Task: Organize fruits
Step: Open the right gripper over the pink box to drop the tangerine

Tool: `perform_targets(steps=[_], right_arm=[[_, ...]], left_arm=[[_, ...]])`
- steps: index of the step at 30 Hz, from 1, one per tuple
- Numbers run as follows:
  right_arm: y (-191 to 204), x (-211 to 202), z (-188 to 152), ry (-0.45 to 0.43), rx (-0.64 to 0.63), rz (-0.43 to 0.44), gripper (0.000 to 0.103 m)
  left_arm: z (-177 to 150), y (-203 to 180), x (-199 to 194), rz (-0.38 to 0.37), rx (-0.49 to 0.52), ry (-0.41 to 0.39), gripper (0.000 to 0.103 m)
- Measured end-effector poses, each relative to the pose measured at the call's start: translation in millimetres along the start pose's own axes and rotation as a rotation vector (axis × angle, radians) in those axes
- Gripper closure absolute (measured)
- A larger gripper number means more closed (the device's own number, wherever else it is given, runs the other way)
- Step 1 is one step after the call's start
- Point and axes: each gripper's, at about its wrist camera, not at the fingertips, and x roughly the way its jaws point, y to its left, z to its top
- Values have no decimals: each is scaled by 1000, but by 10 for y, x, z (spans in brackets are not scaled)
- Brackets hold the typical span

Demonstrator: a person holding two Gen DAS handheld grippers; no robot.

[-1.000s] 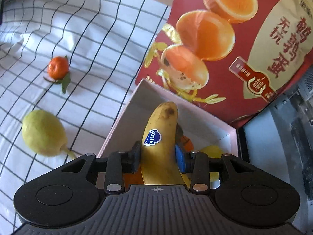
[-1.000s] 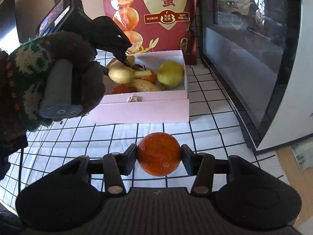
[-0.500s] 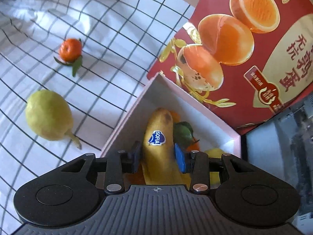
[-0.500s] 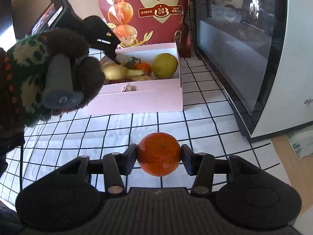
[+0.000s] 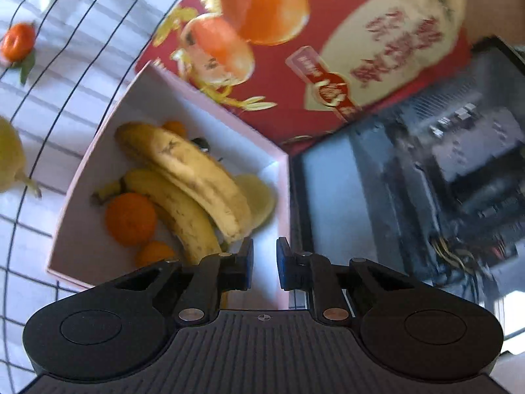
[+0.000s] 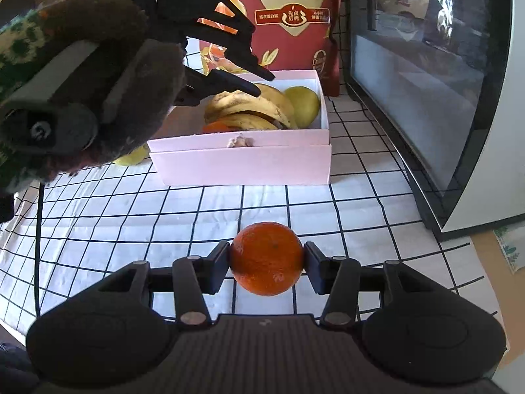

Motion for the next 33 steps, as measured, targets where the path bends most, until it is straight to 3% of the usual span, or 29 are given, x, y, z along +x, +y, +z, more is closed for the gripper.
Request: perform_targets(steps=[3, 8, 11, 16, 22, 26, 30, 33], right_arm=[[-19, -23, 2, -12, 2, -1, 55], [-84, -81, 130, -64, -5, -5, 55], [-126, -112, 353, -125, -38, -7, 55], [-156, 36, 819, -189, -119, -29, 55], [-284, 475, 1226, -182, -119, -11, 54], [-340, 688, 1240, -173, -103, -43, 54], [-335, 624, 1102, -164, -41, 38, 49], [-211, 524, 925, -161, -70, 41, 49]], left_arm=[[-60, -2, -215, -16, 126, -41, 83], [-288, 145, -732, 51, 374, -140, 83], [-461, 311, -928, 102, 440, -132, 82], [-660, 678, -1176, 167, 419, -92, 82], [-642, 1061, -1424, 254, 313, -99, 83], [-642, 1170, -1527, 303, 309, -117, 82], [-639, 1198, -1505, 322, 331, -114, 83], [-597, 1192, -1432, 319, 336, -100, 82]])
